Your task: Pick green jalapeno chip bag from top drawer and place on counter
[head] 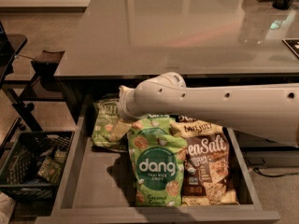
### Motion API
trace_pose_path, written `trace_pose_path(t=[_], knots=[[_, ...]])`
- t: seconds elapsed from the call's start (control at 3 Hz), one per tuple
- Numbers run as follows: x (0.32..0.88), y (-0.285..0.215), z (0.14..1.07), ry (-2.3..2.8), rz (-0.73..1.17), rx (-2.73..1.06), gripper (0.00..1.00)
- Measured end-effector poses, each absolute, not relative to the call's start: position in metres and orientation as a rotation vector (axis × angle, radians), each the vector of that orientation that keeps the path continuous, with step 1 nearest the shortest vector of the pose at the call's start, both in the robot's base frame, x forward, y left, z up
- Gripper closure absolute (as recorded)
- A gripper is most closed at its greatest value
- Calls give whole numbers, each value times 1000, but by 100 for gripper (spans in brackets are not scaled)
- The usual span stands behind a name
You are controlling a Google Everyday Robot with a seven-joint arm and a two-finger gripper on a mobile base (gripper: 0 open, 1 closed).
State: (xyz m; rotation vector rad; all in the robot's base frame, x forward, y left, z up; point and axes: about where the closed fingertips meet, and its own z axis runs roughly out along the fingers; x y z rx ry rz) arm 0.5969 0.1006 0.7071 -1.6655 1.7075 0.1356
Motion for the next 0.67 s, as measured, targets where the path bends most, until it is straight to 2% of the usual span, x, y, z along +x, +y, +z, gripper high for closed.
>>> trace_pose_path(t=[0.67], knots=[[609, 122, 681, 1694, 190, -1680, 0]])
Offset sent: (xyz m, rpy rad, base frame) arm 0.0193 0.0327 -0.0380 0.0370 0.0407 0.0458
